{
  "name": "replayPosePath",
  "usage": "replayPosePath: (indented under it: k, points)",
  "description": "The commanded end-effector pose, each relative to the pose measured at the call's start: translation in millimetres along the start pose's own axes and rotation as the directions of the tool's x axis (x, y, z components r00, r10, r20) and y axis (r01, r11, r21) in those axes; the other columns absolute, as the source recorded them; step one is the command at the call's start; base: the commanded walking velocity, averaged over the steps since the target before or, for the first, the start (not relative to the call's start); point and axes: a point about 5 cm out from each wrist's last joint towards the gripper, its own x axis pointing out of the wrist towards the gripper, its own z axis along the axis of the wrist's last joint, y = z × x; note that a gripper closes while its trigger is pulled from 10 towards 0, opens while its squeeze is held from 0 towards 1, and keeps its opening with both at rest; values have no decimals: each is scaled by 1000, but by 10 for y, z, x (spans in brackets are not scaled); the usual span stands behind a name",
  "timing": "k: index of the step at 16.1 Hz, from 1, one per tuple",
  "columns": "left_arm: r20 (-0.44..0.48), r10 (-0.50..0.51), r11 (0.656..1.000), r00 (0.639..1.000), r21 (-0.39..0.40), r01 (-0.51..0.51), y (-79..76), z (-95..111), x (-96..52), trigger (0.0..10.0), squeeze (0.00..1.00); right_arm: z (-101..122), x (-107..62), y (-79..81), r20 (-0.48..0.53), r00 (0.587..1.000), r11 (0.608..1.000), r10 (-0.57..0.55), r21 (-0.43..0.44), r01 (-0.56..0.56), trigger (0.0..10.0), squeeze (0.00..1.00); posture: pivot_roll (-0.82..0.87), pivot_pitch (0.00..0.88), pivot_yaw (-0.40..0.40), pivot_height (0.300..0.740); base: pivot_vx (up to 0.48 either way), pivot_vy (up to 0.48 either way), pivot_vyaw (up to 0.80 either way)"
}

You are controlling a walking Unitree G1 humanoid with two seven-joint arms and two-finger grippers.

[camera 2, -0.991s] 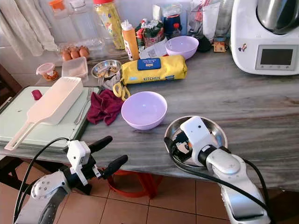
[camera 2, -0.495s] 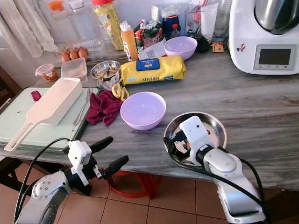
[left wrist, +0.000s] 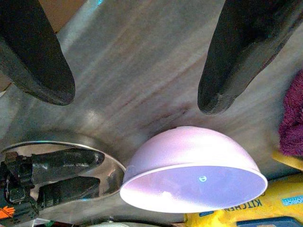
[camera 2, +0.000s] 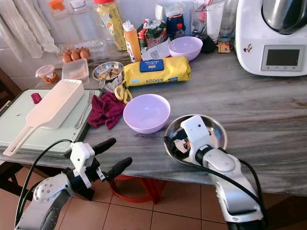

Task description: Setting the table

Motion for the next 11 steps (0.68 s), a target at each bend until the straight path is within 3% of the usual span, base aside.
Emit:
replayPosePath:
  k: [1, 7, 11]
  points:
    - [-24, 9, 1000, 1000, 3, -9, 36, -25, -36, 10000, 0, 16, 28, 34, 2, 1000, 1000, 16, 17, -16, 10000, 1000, -129, 97, 161, 740, 0, 0, 0]
    - [-18, 15, 1000, 1000, 7, -14, 6, -12, 2, 10000, 0, 92, -33, 14, 43, 999, 999, 22, 46, -24, 10000, 1000, -136, 92, 156, 740, 0, 0, 0]
    - [3, 18, 1000, 1000, 12, -18, 6, 24, 20, 10000, 0, 324, -213, 26, 236, 971, 1000, 26, 7, -29, 10000, 1000, -148, 85, 155, 740, 0, 0, 0]
